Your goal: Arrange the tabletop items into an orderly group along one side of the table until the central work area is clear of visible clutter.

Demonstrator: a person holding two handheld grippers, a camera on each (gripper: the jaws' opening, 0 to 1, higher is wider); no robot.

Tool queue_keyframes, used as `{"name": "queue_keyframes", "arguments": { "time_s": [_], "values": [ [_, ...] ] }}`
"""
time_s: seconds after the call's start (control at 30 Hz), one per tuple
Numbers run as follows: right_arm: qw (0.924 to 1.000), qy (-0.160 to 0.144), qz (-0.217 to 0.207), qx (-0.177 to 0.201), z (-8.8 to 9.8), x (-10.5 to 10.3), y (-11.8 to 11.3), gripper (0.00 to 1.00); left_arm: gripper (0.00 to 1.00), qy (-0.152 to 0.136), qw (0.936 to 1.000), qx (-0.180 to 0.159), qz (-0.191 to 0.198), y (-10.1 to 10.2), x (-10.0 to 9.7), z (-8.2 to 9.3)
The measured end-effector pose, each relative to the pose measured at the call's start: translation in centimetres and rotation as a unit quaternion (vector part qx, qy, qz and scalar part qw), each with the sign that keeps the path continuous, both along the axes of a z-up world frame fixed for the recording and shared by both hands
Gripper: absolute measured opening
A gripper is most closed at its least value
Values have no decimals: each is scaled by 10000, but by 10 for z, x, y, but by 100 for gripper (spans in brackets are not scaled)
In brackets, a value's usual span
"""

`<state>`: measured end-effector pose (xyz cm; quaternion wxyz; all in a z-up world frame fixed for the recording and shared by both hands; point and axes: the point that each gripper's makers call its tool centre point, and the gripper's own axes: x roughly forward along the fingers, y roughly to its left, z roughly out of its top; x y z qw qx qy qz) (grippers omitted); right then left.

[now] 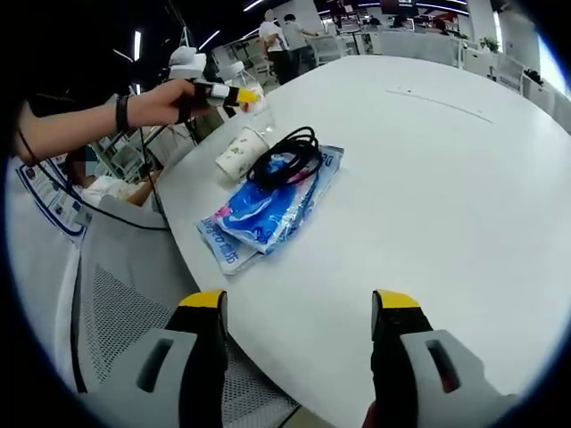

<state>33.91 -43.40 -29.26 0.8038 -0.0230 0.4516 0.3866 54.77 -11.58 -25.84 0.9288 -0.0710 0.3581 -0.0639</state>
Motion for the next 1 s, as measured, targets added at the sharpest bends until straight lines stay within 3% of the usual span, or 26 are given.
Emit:
{"name": "queue_keyframes", "arguments": {
  "time_s": [0.73,1.0],
  "values": [
    [9999,-20,-124,-42,2,1,-11,65,40,-57,10000,-63,-10,-3,1,4],
    [9999,-76,-136,-4,4,2,-5,66,41,-130,9998,-78,-88,-2,-10,11]
  ]
}}
